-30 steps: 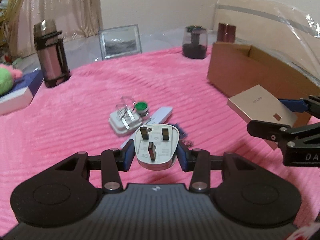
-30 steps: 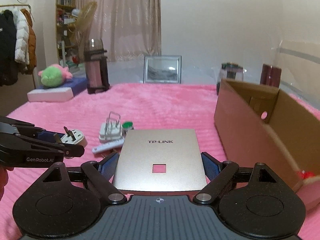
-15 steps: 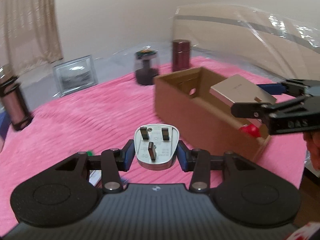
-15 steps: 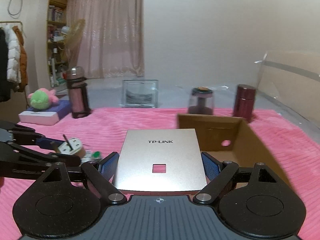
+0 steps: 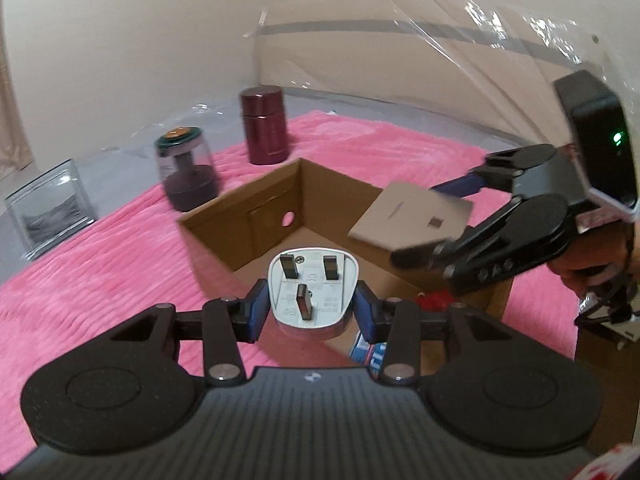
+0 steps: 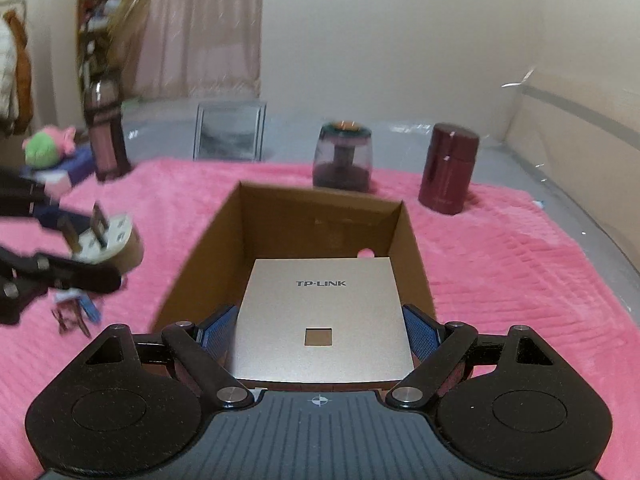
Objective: Organize rigid objects
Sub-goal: 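Carry the white plug and gold plate over the cardboard box with both tools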
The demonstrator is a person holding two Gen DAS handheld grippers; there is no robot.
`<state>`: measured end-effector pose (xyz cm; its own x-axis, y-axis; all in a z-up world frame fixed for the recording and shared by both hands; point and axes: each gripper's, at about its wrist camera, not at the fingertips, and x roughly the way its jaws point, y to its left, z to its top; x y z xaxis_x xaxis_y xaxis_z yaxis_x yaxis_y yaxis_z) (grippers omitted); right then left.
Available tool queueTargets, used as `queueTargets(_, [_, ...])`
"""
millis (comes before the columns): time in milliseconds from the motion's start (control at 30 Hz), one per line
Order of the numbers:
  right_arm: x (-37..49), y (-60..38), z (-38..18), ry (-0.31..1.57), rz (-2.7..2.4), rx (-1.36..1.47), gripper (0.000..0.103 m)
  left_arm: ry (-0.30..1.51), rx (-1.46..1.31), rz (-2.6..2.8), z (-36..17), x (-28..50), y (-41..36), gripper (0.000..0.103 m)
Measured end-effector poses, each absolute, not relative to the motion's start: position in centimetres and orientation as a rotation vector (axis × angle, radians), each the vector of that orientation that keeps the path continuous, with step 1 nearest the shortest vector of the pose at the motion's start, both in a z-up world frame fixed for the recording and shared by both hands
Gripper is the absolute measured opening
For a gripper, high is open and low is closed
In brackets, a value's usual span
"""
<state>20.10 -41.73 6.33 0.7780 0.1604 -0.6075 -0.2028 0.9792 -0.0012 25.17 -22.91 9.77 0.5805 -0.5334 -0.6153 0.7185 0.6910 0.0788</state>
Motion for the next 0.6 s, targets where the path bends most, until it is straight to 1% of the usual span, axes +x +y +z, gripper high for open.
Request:
queueTargets(267, [23.8, -43.3, 2.8, 0.762, 0.349, -0.217, 0.083, 0.676, 0.445, -0.812, 7.3, 29.7, -27.2, 0.039])
queueTargets(600, [28.3, -43.1, -0.4, 0.911, 0.445, -0.359, 0.083, 0.738, 0.535, -0.835, 4.9, 32.3, -29.3, 0.039])
